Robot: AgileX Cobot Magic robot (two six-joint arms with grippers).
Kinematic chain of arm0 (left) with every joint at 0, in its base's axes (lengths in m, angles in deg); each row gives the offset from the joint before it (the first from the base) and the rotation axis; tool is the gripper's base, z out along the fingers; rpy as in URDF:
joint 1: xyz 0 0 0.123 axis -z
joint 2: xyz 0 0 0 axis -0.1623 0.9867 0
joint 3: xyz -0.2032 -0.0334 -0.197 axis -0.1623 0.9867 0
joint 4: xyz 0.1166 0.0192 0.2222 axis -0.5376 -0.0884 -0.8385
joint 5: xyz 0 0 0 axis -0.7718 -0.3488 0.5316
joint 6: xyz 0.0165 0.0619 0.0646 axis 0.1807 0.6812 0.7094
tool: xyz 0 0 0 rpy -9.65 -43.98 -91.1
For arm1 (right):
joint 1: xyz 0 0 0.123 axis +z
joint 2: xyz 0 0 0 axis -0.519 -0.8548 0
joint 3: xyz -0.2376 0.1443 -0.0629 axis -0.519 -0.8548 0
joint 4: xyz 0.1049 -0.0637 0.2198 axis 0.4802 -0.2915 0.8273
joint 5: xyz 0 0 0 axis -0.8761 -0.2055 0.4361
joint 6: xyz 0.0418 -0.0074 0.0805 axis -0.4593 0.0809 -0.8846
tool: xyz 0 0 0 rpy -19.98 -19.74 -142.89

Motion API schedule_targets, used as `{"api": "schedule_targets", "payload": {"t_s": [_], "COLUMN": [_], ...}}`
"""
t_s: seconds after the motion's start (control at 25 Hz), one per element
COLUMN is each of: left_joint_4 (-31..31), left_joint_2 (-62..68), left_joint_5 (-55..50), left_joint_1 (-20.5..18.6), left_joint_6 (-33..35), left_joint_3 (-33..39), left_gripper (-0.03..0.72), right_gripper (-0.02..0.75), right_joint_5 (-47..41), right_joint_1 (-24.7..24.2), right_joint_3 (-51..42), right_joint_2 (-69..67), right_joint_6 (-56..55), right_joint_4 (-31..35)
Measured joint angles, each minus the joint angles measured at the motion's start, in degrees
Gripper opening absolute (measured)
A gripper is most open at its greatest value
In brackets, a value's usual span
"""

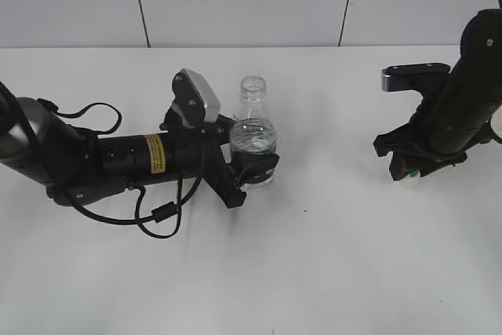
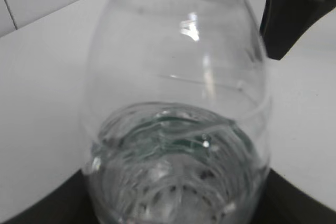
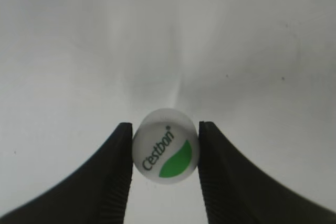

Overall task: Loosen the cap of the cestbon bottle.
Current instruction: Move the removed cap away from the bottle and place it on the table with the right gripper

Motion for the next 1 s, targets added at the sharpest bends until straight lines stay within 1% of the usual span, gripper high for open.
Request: {"api": "schedule_targets", "payload": {"t_s": [0.12,0.52,0.6,0.68,0.72,0.8,0.88,0.92,1.0], "left_joint_4": [0.0,0.0,-0.2,-0.7,-0.9,-1.6,-2.1,-2.2,-2.3], "left_joint_2": [0.0,0.0,0.0,0.0,0.0,0.0,0.0,0.0,0.0], "left_joint_5": [0.0,0.0,0.0,0.1,0.1,0.3,0.4,0.4,0.5], "left_joint_1": [0.0,0.0,0.0,0.0,0.0,0.0,0.0,0.0,0.0], "left_joint_6": [0.0,0.1,0.1,0.1,0.1,0.1,0.1,0.1,0.1], "left_joint_3": [0.0,0.0,0.0,0.0,0.0,0.0,0.0,0.0,0.0], "left_gripper": [0.412,0.412,0.412,0.412,0.412,0.412,0.416,0.432,0.489], "right_gripper": [0.294,0.300,0.348,0.435,0.498,0.569,0.600,0.602,0.602], "right_joint_5": [2.2,3.8,3.8,3.9,3.9,3.9,3.9,3.9,3.9], "right_joint_1": [0.0,0.0,0.0,0.0,0.0,0.0,0.0,0.0,0.0], "right_joint_3": [0.0,0.0,0.0,0.0,0.0,0.0,0.0,0.0,0.0], "right_joint_2": [-1.0,-4.2,-4.2,-4.2,-4.2,-4.2,-4.2,-4.2,-4.2], "right_joint_6": [0.0,0.1,0.8,1.3,1.4,1.5,1.5,1.5,1.5], "right_joint_4": [0.6,1.0,1.1,1.7,1.9,2.2,2.5,2.5,2.6]}}
